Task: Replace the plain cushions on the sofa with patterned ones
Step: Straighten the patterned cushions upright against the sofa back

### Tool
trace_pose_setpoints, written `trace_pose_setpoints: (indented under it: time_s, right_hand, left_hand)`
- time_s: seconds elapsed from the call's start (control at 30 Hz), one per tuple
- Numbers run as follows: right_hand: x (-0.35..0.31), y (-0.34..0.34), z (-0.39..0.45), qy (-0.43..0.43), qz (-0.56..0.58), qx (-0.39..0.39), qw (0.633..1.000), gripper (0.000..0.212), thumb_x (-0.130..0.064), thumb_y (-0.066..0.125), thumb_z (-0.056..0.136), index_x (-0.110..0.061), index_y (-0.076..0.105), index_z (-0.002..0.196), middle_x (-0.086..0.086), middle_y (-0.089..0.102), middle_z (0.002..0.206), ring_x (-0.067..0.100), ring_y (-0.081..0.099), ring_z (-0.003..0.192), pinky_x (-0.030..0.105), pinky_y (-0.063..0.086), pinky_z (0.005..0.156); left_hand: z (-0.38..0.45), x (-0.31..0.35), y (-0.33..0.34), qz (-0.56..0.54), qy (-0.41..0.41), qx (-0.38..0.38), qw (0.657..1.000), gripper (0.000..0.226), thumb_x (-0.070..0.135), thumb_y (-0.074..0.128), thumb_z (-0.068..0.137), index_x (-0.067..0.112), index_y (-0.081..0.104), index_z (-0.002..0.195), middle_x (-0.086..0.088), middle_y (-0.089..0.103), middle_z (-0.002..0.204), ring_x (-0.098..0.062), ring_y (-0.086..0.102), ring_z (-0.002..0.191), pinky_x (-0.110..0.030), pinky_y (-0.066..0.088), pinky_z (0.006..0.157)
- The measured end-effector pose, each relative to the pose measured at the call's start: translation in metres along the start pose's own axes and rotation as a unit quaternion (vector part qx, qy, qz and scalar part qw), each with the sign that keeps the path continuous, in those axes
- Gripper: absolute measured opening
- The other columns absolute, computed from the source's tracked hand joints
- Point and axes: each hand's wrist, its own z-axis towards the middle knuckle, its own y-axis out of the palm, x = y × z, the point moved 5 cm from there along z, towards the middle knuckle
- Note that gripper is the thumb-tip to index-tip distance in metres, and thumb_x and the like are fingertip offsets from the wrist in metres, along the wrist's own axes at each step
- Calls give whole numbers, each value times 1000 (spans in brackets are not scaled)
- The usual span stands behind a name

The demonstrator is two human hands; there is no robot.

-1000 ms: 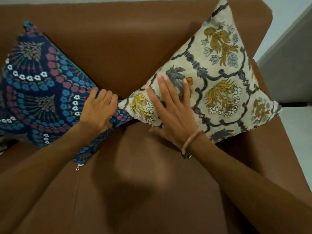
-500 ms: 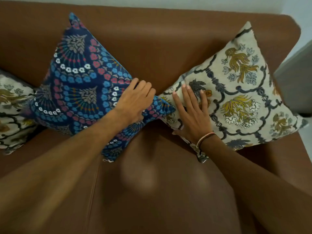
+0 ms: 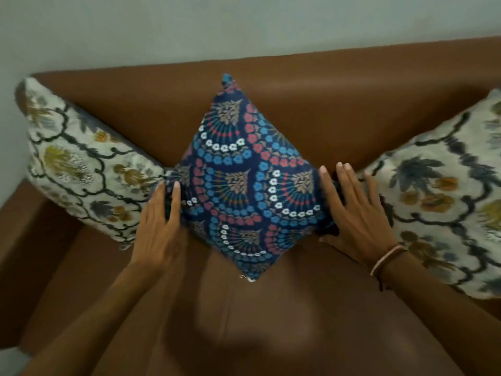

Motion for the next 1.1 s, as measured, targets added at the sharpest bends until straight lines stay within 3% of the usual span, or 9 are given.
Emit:
trace_pose_setpoints:
  time_s: [0.1, 0.2, 0.3, 0.4, 0.5, 0.63, 0.83, 0.9, 1.1]
  right_hand:
    - [-18, 5, 17, 34, 31, 3, 999, 129, -50, 93, 67, -3, 25, 166, 38, 46, 157, 54, 44, 148, 73, 30, 121]
    - [-17, 13, 17, 60, 14, 22, 998, 114, -37, 89, 77, 1, 25, 164, 34, 62, 133, 53, 63, 124, 68, 39, 116]
    - [-6, 21, 7, 78, 22, 28, 996, 110, -55, 64, 81, 4, 23, 164, 34, 63, 116, 53, 65, 109, 67, 39, 116]
    - [-4, 31, 7, 87, 26, -5, 996, 123, -83, 44, 80, -4, 9, 169, 34, 61, 126, 53, 60, 117, 66, 31, 121]
    - [-14, 38, 9, 109, 10, -47, 993, 129, -94, 31, 78, -6, 2, 169, 41, 44, 152, 60, 46, 137, 78, 29, 117]
    - [-57, 46, 29, 130, -38, -201, 970, 160, -112, 12, 56, 5, 1, 166, 33, -8, 175, 46, -8, 164, 77, 7, 126]
    - [-211, 16, 109, 94, -27, 84, 992, 152, -105, 51, 61, -7, 10, 169, 44, 6, 169, 59, 6, 160, 80, 3, 123]
    - [-263, 17, 145, 108, -31, 112, 987, 141, -105, 48, 65, -14, 18, 169, 44, 14, 169, 59, 12, 159, 78, -1, 122]
    - [-334, 41, 210, 106, -20, 94, 990, 124, -103, 37, 75, -23, 21, 169, 28, 19, 175, 45, 14, 164, 73, -1, 125]
  left_hand:
    - [39, -21, 0, 4, 28, -11, 1000, 114, 24, 73, 90, 7, -16, 159, -33, 7, 167, -46, 13, 155, -56, 23, 124]
    - [78, -16, 7, -5, 92, -57, 994, 137, 33, 82, 82, 7, -31, 154, -28, 17, 165, -43, 31, 147, -51, 34, 119]
    - [91, -10, 6, -35, 134, -48, 989, 142, 41, 84, 78, 17, -35, 154, -22, 26, 161, -40, 45, 136, -51, 46, 106]
    - [92, -18, 10, -34, 161, -9, 986, 142, 39, 87, 75, 21, -27, 158, -17, 25, 163, -38, 43, 139, -50, 45, 107]
    - [86, -34, 18, -13, 195, 29, 980, 144, 50, 87, 71, 24, -25, 158, -18, 22, 167, -37, 29, 152, -52, 30, 123]
    - [70, -111, 16, -7, 205, 154, 967, 113, 76, 60, 81, 17, 11, 164, -24, 22, 167, -38, 20, 157, -60, 24, 124]
    - [87, -274, -16, -11, 33, 296, 955, 99, 77, 48, 90, 13, 22, 162, -34, 20, 164, -44, 19, 155, -63, 17, 124]
    - [105, -310, -25, -47, 0, 270, 962, 106, 81, 50, 86, 16, 17, 164, -32, 16, 166, -42, 18, 155, -66, 22, 122]
    - [137, -312, -27, -82, 73, 219, 970, 108, 83, 51, 84, 15, 21, 163, -28, 26, 164, -41, 32, 149, -61, 36, 115]
